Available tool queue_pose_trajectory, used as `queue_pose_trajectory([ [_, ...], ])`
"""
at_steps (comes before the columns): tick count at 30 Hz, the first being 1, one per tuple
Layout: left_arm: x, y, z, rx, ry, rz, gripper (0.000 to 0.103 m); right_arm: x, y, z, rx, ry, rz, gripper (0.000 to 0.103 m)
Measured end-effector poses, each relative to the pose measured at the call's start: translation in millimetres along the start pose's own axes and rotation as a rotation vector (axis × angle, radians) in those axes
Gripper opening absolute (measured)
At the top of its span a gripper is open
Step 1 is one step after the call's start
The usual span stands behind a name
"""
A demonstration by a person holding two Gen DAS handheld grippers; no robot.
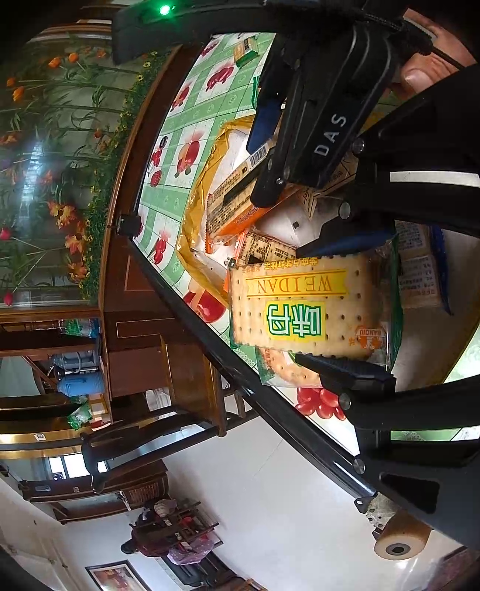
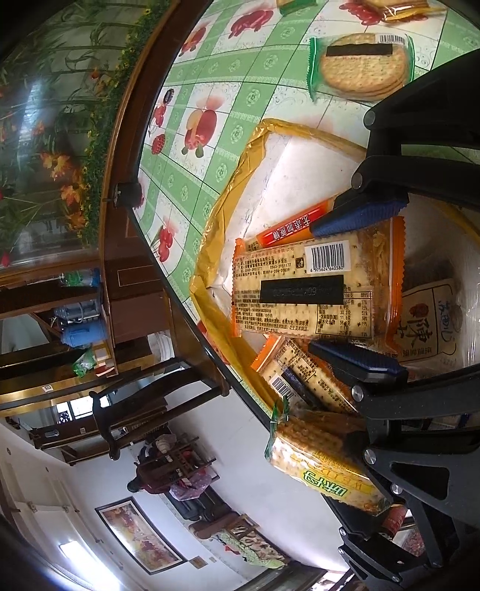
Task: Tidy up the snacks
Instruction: 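Carry both packs into the yellow-rimmed tray and open both tools to release, then move both open tools back over the remaining snacks on the table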
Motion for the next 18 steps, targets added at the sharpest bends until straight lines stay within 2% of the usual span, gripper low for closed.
queue_pose_trajectory([
  [5, 1.4, 0.8, 1.7, 0.019, -0.010, 0.006, 0.050, 10.2, 0.2, -3.7, 0.002, -0.016, -0.025, 0.066],
  [7, 1.2, 0.8, 3.3, 0.022, -0.004, 0.009, 0.066, 16.3, 0.3, -4.7, 0.006, -0.024, -0.031, 0.068],
  [9, 3.9, 1.2, 3.4, 0.021, 0.009, -0.007, 0.074, 22.7, -0.7, -5.8, 0.009, -0.031, -0.037, 0.074],
  [12, 8.0, 2.4, 2.4, 0.013, 0.024, -0.025, 0.076, 32.8, -2.4, -9.0, 0.008, -0.041, -0.050, 0.080],
  [18, 11.4, 2.5, 2.7, 0.012, 0.034, -0.029, 0.076, 46.3, -6.8, -16.0, -0.004, -0.051, -0.060, 0.081],
])
Point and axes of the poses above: each gripper's, at about its wrist camera, not at the fingertips, and x roughly against the way its jaws point, z to its left, y to its top, the point moved 9 cm from there along -x, roughly the way its jaws point, and after that the axes turned 15 degrees about x, right-handed, at the moved point
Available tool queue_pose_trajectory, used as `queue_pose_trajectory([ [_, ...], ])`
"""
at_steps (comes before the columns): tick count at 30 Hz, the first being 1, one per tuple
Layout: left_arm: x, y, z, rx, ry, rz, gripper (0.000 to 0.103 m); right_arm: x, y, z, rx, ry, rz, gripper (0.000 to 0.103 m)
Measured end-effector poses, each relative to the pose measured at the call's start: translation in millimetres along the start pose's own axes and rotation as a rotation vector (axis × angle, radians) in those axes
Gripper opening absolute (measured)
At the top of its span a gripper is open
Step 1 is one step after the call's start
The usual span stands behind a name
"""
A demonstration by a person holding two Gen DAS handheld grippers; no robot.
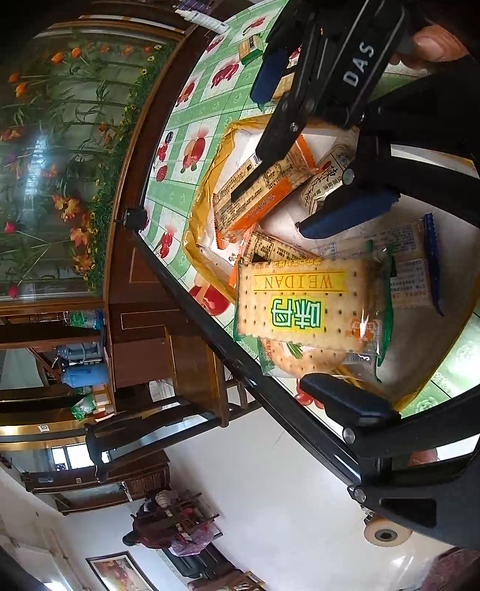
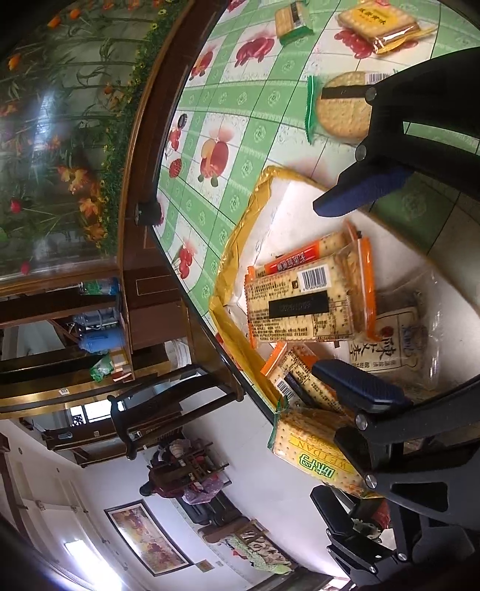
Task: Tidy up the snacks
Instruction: 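Move both open tools back over the remaining snacks on the table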
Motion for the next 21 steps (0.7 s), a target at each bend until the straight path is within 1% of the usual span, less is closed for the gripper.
queue_pose_trajectory([
  [6, 5.4, 0.1, 0.7, 0.006, -0.002, -0.007, 0.076, 15.8, -1.5, -4.5, -0.013, -0.003, -0.023, 0.081],
  [10, 10.1, -0.5, -3.3, 0.004, -0.008, -0.014, 0.076, 28.8, -3.8, -13.4, -0.024, -0.024, -0.037, 0.081],
  [14, 17.0, -1.3, -11.8, -0.003, -0.026, -0.021, 0.076, 43.5, -10.9, -29.6, -0.048, -0.057, -0.045, 0.087],
  [21, 27.0, -6.5, -30.4, -0.029, -0.042, -0.026, 0.076, 66.5, -30.3, -61.8, -0.107, -0.120, -0.044, 0.094],
])
Point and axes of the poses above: each gripper's, at about its wrist camera, not at the fingertips, and x roughly against the way its jaws point, z to its left, y to its top, the point moved 9 cm from there along -x, roughly the way its jaws point, and after that the axes turned 15 degrees about x, right-handed, at the moved point
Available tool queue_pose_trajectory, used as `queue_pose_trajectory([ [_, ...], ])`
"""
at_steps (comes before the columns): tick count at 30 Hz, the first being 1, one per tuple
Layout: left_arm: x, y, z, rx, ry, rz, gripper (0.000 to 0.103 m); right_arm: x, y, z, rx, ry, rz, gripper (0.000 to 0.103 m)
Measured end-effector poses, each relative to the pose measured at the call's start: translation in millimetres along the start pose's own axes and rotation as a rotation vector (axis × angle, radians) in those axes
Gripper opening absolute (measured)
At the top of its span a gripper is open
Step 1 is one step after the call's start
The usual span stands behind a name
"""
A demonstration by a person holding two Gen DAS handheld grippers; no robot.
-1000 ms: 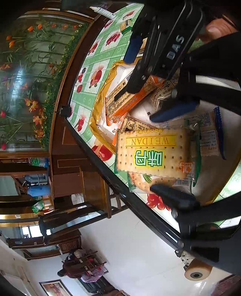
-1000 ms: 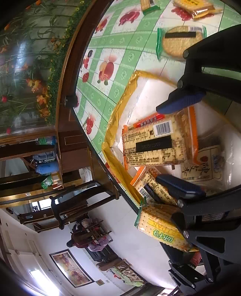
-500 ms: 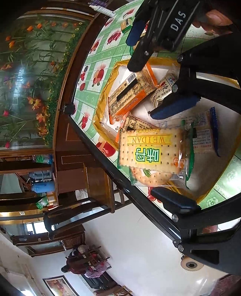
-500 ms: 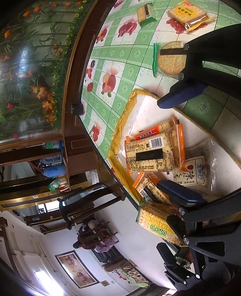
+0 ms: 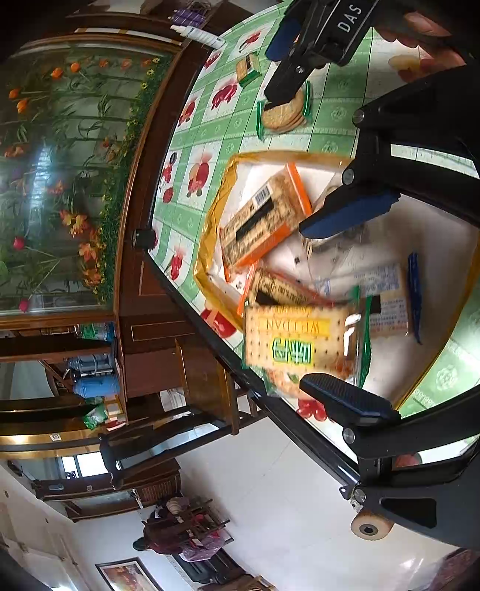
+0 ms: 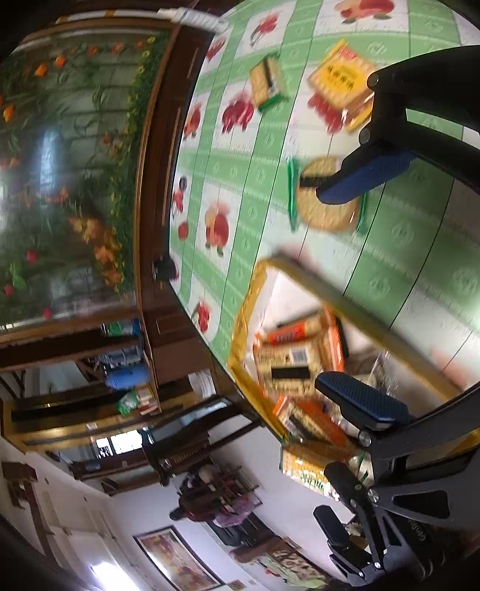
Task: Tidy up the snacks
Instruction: 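Move both open tools back over the remaining snacks on the table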
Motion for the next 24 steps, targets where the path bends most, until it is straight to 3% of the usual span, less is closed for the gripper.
queue_pose_trajectory([
  [6, 10.3, -6.4, -23.2, -0.019, -0.042, 0.003, 0.075, 25.0, -19.8, -36.4, -0.071, -0.064, -0.002, 0.100],
  [18, 18.9, -30.9, -97.7, -0.111, -0.138, 0.040, 0.076, 79.8, -81.7, -137.8, -0.240, -0.211, 0.017, 0.101],
  [24, 16.8, -44.0, -131.7, -0.152, -0.174, 0.076, 0.076, 94.0, -107.4, -170.6, -0.306, -0.252, 0.032, 0.101],
])
Point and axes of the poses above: each gripper's, at about its wrist camera, not at the fingertips, and x roughly against the way its jaws point, z to its left, y to its top, the point moved 9 cm from there along -x, roughly the way its jaws point, and after that the axes turned 15 degrees about x, right-handed, at the moved point
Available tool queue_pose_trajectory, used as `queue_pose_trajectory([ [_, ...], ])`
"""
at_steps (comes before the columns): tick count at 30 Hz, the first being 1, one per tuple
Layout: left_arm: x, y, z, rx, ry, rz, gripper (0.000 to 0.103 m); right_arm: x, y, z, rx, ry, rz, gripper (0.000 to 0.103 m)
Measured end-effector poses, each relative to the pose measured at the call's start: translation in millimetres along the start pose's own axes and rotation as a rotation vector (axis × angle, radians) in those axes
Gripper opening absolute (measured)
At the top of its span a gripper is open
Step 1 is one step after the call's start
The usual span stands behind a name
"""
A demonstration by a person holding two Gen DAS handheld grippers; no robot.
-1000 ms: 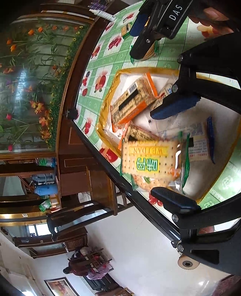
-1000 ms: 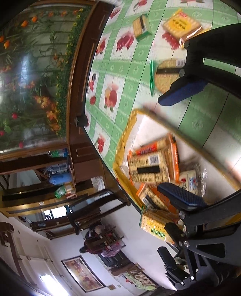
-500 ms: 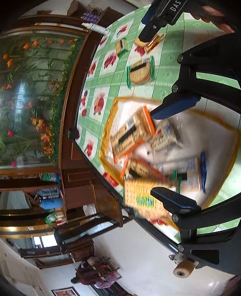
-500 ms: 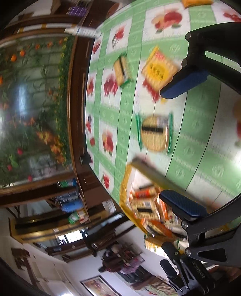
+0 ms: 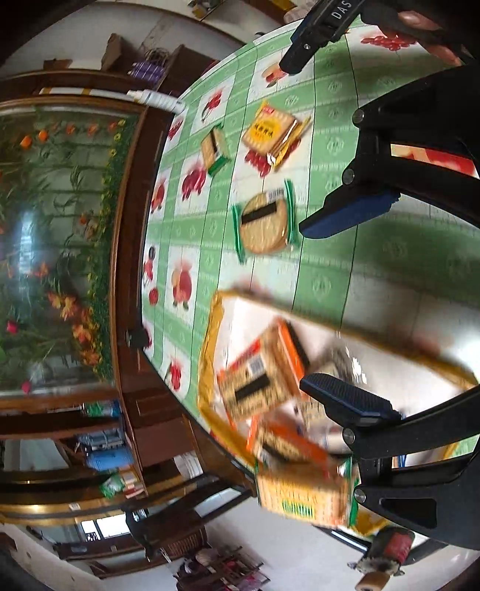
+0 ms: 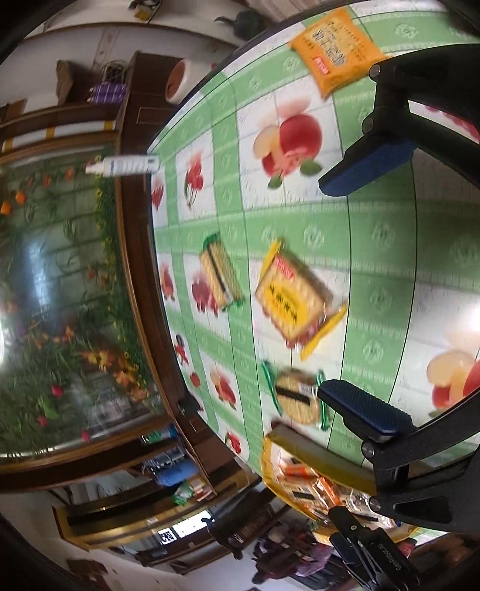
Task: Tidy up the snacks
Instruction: 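Move both open tools back over the remaining snacks on the table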
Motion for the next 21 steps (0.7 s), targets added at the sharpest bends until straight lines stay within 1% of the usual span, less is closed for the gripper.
queue_pose_trajectory([
  [4, -7.8, -1.4, -18.0, -0.012, -0.018, 0.026, 0.076, -0.9, -4.9, -9.7, -0.010, -0.011, 0.010, 0.101],
  [9, -17.9, -1.7, -37.1, -0.006, -0.054, 0.054, 0.075, -12.4, -8.0, -8.7, -0.002, -0.018, 0.042, 0.101],
  [12, -27.3, -4.6, -45.0, -0.004, -0.058, 0.086, 0.075, -21.2, -8.0, -6.4, 0.015, -0.016, 0.063, 0.101],
  [16, -37.7, -4.5, -54.2, -0.002, -0.058, 0.100, 0.075, -31.0, -6.7, -5.4, 0.035, -0.020, 0.091, 0.101],
  [21, -54.8, -1.3, -62.6, 0.005, -0.048, 0.126, 0.075, -36.4, -3.4, -3.5, 0.045, -0.022, 0.097, 0.101],
])
Point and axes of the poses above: each gripper's, at about its wrist camera, not at the fingertips, and x roughly against the way its jaws point, z to its left, y to its top, the point moved 9 cm from there along -x, roughly the way its jaws point, and after that the axes turned 15 degrees about x, right-handed, at the moved point
